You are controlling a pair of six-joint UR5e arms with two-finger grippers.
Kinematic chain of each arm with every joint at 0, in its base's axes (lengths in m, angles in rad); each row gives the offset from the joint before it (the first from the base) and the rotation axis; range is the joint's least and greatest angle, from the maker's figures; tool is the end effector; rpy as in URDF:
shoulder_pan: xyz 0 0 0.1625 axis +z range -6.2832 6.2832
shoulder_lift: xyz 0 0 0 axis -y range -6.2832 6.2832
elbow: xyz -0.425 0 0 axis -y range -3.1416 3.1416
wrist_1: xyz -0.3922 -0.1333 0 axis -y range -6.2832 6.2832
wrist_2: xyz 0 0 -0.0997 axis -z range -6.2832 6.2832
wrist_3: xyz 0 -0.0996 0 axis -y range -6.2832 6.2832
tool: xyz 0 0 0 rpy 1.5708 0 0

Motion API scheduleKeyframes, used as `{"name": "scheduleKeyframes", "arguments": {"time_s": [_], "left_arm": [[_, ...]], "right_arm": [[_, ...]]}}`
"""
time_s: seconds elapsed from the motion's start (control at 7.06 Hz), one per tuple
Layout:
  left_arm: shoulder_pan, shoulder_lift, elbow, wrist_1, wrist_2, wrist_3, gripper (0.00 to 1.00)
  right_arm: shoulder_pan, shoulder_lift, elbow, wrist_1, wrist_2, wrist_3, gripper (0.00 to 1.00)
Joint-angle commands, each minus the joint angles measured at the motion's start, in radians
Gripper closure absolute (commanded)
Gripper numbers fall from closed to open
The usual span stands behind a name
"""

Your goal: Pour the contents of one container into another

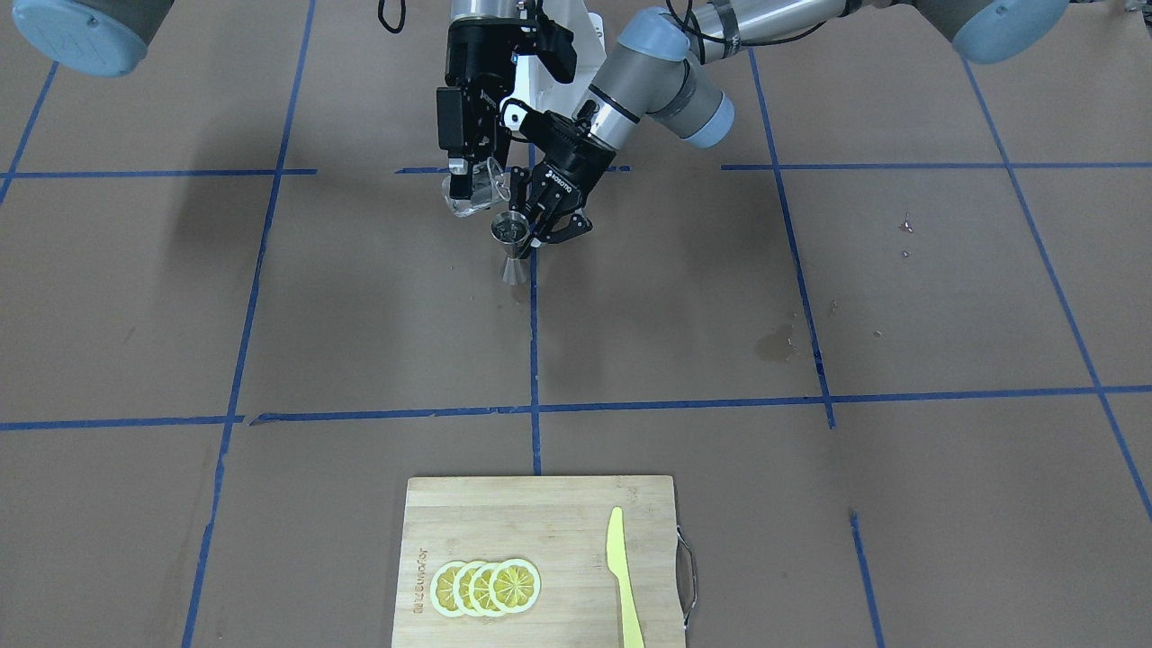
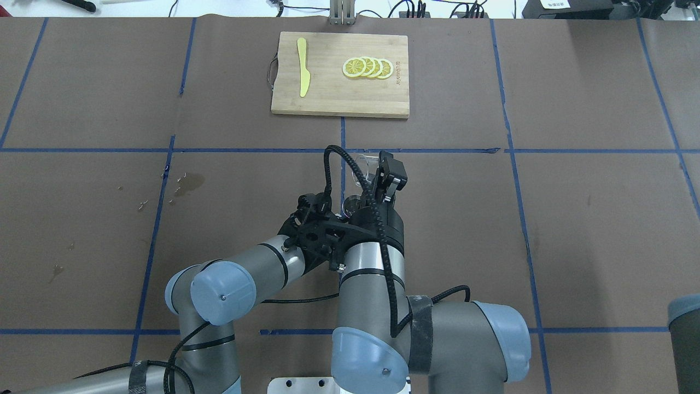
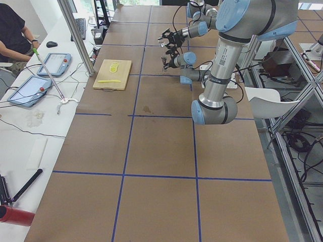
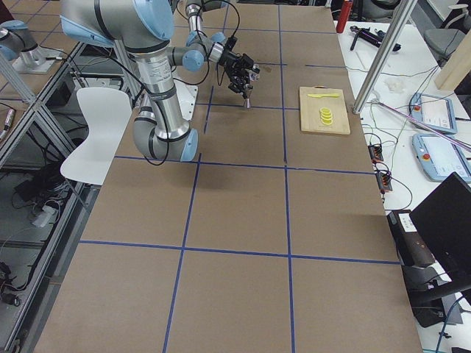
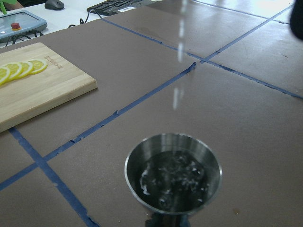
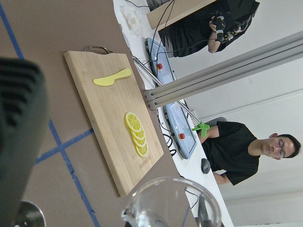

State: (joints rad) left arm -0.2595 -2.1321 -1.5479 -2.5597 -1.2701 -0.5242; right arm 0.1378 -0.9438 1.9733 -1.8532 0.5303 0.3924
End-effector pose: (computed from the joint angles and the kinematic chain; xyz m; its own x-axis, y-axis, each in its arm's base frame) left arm 0.5984 -0.3273 0.2257 0.4808 0.7279 -0.4889 0.2294 0.4337 0.8714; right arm -0.5234 -0.2939 0.1397 0.8786 -0.3500 -0.3249 0.4229 0.2539 0.8699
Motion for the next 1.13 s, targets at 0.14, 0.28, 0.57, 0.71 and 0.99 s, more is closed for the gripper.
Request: {"name": "scheduleKeyframes", "arguments": {"time_s": [0.14, 0.28, 0.57, 0.71, 0.99], "left_arm": [[-0.003, 0.009, -0.017, 0.0, 0.002, -0.002, 1.0], [-0.007, 0.012, -0.026, 0.001, 0.002, -0.004, 1.0], [-0.007, 0.064, -0.05, 0.003, 0.072, -0.075, 1.0], [-0.012, 0.083, -0.085, 0.003, 0.116, -0.079, 1.0], [-0.017, 0.187, -0.132, -0.007, 0.181, -0.161, 1.0]], "right_arm": [[0.006, -0.085, 0.024, 0.147, 0.036, 0.4, 1.0], [0.008, -0.111, 0.044, 0.223, 0.04, 0.557, 1.0], [0.009, -0.229, 0.061, 0.433, 0.056, 0.768, 1.0], [0.008, -0.293, 0.062, 0.554, 0.056, 0.831, 1.0], [0.009, -0.45, 0.068, 0.736, 0.054, 0.842, 1.0]]}}
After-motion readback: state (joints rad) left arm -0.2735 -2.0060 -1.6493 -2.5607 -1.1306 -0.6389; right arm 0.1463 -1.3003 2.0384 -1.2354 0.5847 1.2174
